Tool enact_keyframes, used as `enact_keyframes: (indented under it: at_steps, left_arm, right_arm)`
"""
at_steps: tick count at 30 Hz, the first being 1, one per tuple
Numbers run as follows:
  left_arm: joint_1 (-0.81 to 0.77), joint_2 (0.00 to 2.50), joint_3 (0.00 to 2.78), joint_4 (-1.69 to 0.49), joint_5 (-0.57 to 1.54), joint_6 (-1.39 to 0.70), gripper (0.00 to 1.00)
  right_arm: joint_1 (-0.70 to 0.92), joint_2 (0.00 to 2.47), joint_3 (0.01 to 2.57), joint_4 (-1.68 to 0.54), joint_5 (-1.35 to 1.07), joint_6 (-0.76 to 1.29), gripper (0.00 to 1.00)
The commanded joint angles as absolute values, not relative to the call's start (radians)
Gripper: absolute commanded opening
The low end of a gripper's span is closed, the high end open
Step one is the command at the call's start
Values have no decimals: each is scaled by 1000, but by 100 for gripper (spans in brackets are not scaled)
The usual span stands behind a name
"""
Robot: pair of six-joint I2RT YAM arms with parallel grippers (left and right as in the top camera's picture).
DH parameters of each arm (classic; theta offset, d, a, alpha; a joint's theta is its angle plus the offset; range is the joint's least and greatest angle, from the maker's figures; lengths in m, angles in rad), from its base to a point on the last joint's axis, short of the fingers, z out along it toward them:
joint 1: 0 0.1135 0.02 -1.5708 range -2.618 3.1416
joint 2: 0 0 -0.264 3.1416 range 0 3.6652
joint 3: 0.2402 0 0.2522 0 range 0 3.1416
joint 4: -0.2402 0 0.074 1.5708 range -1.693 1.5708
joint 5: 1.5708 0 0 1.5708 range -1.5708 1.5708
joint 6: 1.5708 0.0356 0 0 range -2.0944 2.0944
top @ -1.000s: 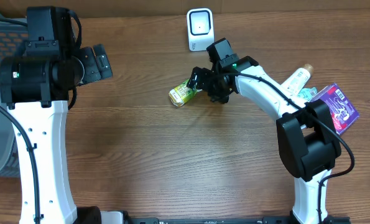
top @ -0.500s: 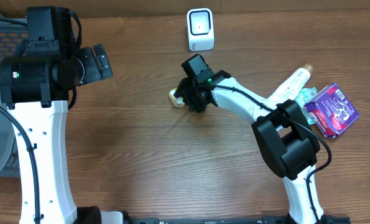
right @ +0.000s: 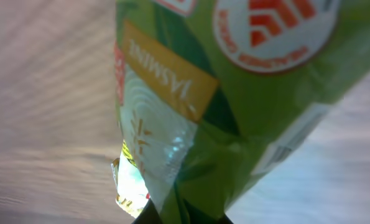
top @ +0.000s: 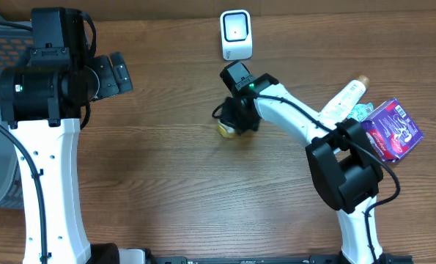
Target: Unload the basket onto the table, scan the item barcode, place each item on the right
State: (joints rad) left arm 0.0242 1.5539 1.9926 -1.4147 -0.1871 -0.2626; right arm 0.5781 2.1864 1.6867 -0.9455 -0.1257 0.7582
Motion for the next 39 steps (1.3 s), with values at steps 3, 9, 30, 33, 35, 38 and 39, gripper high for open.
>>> enact_keyframes:
  at_steps: [3,9,30,33,35,38,39]
  left_arm:
    - [24,1537,2013,-1414,-183,-277,99]
    - [24,1537,2013,-1414,-183,-277,100]
    - [24,1537,2013,-1414,-183,-277,100]
    - [24,1537,2013,-1414,-183,-277,99]
    - [24,1537,2013,-1414,-183,-277,100]
    - [24,1537,2013,-1414,-183,-277,100]
    - [24,1537,2013,-1414,-183,-277,99]
  right_arm:
    - [594,2177,1747,-1216,221,593,4]
    - [661,2209,1748,-1327,385,517,4]
    - [943,2248,1750,-1198,321,408,81]
    - [939,2248,1766,-1214,324,433,84]
    - [921,2241,1794,-1233,323,506,86]
    - [869,2200,1840,-1251,279,615,87]
    - [843,2176,1849,-1250,249,646,87]
